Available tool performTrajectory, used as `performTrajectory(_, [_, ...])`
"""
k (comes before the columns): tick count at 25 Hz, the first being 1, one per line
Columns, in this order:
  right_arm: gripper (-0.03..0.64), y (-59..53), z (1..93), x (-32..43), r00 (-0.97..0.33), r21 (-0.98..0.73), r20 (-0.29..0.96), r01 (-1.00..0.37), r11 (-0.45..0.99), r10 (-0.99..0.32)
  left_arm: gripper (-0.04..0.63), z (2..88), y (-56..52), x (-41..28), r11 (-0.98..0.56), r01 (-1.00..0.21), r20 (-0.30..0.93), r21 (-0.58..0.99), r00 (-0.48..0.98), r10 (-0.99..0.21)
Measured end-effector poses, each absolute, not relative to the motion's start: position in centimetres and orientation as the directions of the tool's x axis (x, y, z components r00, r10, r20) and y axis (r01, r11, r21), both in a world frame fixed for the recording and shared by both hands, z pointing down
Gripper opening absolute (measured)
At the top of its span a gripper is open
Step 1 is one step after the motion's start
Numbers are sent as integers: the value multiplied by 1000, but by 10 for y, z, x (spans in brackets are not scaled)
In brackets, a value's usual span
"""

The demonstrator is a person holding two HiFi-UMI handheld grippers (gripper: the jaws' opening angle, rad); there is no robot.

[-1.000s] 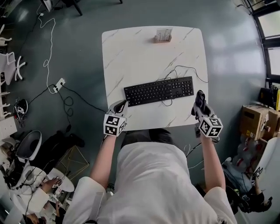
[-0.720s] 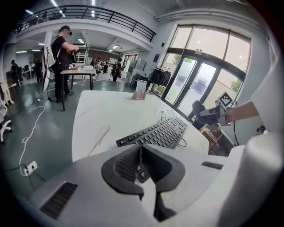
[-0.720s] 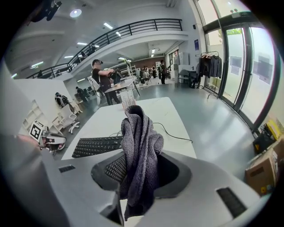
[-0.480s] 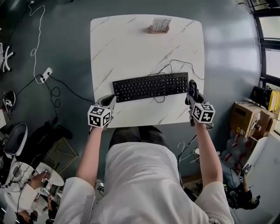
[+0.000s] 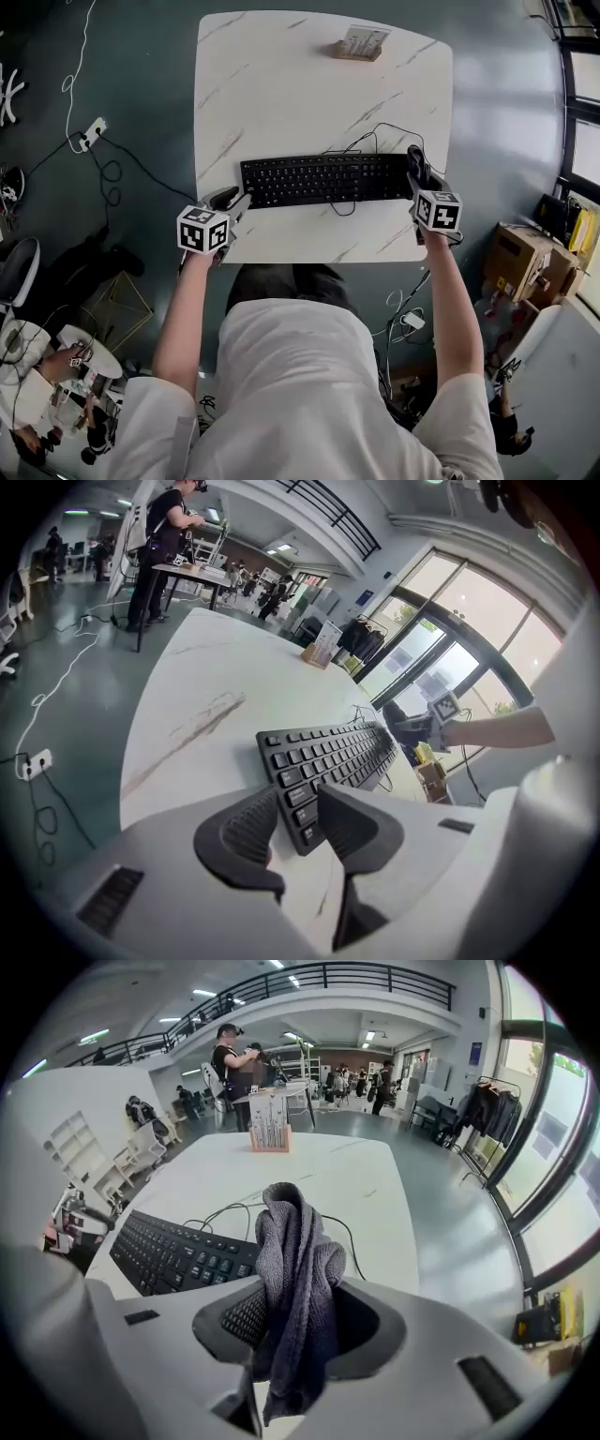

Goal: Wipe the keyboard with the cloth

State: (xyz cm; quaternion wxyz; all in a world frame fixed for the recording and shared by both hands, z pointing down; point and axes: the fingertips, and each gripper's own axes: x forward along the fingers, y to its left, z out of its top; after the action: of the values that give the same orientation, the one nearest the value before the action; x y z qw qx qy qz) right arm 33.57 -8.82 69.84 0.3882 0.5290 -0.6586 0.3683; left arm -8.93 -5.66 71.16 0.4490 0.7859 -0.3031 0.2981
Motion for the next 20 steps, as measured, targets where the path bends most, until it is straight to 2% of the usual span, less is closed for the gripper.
performTrajectory(10, [158,-111,724,337,-83,-10,930,-979,202,-359,172,723,-60,-84,-391,-741,745,546,643,-179])
performTrajectory(16, [158,-110,723,330,-62,-5,926,-988,153,-372,183,732,-58,-74,-382,-734,745,562,649,-152])
performTrajectory(20, [158,-112,717,311,-70,-3,918,-985,171,-390,183,732,-60,-73,-374,-733,742,569,653,-151])
